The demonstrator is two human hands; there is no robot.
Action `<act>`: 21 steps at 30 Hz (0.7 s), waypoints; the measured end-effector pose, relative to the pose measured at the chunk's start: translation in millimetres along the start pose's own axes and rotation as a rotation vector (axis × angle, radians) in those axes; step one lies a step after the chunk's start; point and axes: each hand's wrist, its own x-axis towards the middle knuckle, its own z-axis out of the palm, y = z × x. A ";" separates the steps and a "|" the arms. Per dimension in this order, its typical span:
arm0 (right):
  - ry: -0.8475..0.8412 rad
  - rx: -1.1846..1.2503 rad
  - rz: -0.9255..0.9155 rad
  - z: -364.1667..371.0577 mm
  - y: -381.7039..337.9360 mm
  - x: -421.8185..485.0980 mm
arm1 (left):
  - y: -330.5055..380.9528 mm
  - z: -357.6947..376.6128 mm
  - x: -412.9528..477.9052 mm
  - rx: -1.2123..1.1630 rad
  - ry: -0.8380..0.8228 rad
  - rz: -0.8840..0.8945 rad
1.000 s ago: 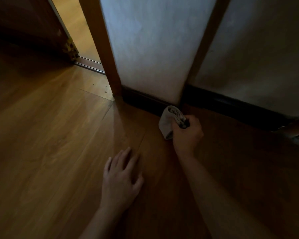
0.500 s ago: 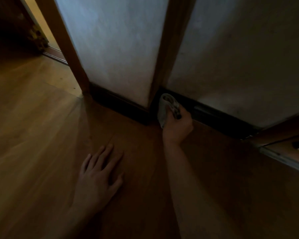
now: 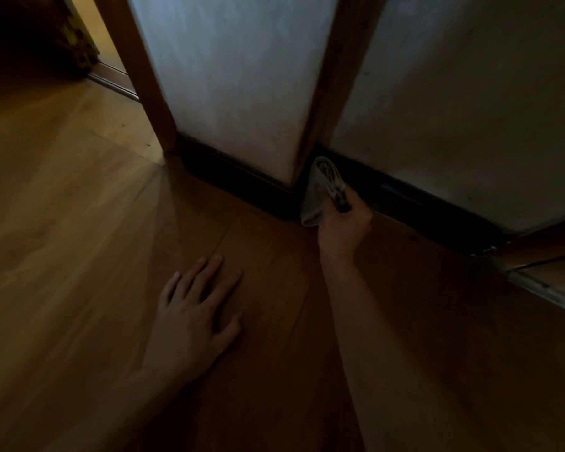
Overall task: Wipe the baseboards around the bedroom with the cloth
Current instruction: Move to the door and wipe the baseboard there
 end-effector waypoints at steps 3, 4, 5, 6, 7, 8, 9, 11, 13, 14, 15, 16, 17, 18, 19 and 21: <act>0.085 -0.017 0.048 9.3 -5.9 9.3 | -0.9 -1.2 0.3 -0.007 -0.002 0.010; 0.092 -0.011 0.058 12.2 -6.6 8.7 | -0.9 -1.5 0.4 -0.015 0.002 0.011; 0.077 0.005 0.070 12.9 -5.9 6.3 | -0.8 -1.8 0.2 -0.026 0.006 0.010; 0.040 0.029 0.082 11.3 -5.3 1.9 | -0.5 -1.9 0.3 -0.037 0.009 0.008; -0.007 0.051 0.085 7.1 -3.6 -2.4 | -0.2 -1.8 0.4 -0.043 0.010 0.008; -0.056 0.062 0.077 1.8 -1.1 -6.0 | -0.2 -1.6 0.3 -0.045 0.010 0.009; -0.103 0.066 0.071 -3.5 1.4 -7.9 | -0.4 -1.6 0.1 -0.046 0.010 0.010; -0.139 0.075 0.080 -9.1 1.8 -6.4 | -1.0 -1.2 -0.3 -0.050 0.009 0.008; -0.059 0.069 0.118 -4.2 -1.9 3.1 | -0.6 -2.2 -0.3 -0.051 0.004 0.003; -0.017 0.053 0.138 -0.1 -4.3 8.3 | -0.6 -2.4 0.1 -0.052 0.002 0.002; 0.005 0.039 0.148 3.6 -6.8 12.2 | -0.9 -2.4 0.5 -0.054 0.003 0.003; -0.002 0.033 0.153 6.0 -9.0 12.6 | -1.5 -2.0 1.0 -0.056 0.004 0.004; -0.027 0.046 0.154 6.1 -9.6 10.8 | -1.7 -1.8 1.1 -0.056 0.006 0.007; -0.065 0.069 0.156 4.4 -8.1 7.6 | -2.1 -1.4 0.8 -0.057 0.008 0.008; -0.107 0.094 0.152 1.0 -5.6 3.7 | -2.5 -1.2 0.5 -0.058 0.012 0.009; -0.188 0.115 0.137 -8.9 -1.1 -3.7 | -2.2 -1.2 -0.1 -0.068 0.016 0.012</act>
